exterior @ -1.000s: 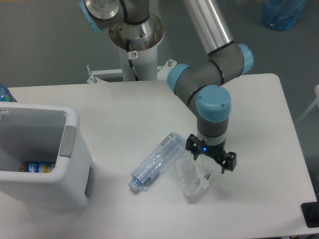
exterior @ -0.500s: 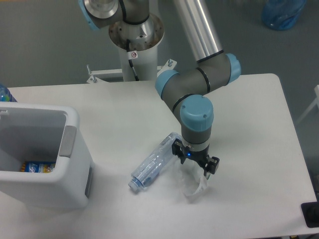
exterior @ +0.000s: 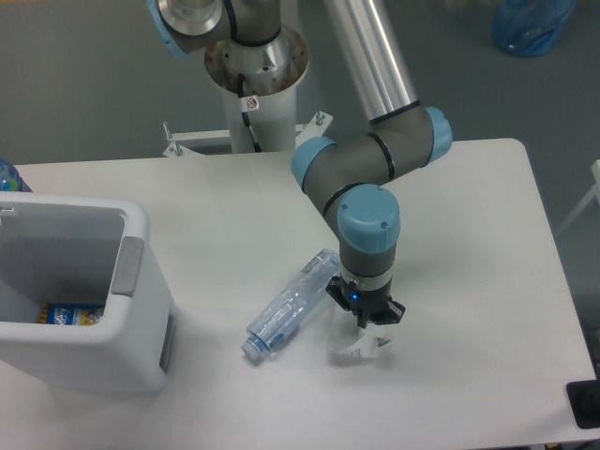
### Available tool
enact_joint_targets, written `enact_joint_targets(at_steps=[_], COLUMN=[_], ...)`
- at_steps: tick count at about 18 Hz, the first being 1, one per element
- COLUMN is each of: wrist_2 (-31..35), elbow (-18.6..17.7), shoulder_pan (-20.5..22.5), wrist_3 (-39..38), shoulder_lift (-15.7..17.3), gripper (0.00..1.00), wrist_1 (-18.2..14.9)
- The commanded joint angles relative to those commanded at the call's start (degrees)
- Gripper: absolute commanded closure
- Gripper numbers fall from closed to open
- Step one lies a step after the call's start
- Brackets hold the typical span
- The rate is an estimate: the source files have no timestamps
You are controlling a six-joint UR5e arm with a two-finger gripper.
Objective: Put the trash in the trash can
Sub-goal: 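Close the gripper on the clear crumpled plastic cup, then lift the cup and carry it over the white trash bin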
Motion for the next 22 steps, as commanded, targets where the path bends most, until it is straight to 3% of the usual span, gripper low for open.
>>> enact_joint_targets(at_steps=[4,8,11,15,22], wrist_2=[-1.0,-6.6,-12.6,-25.5,-39.4], elbow=[1.5,3.0,3.4,3.4,5.1], shoulder_pan=[0.8,1.5,2.5,3.0,0.4], wrist_3=[-2.3,-6.5,-9.5,-16.7,-29.1], shoulder_lift=[0.4,1.2,4.2,8.8,16.7], gripper=[1.00,1.00,1.00,1.00,1.00], wrist_1=[-0.1,-0.1,-0.2,-0.2,-0.1])
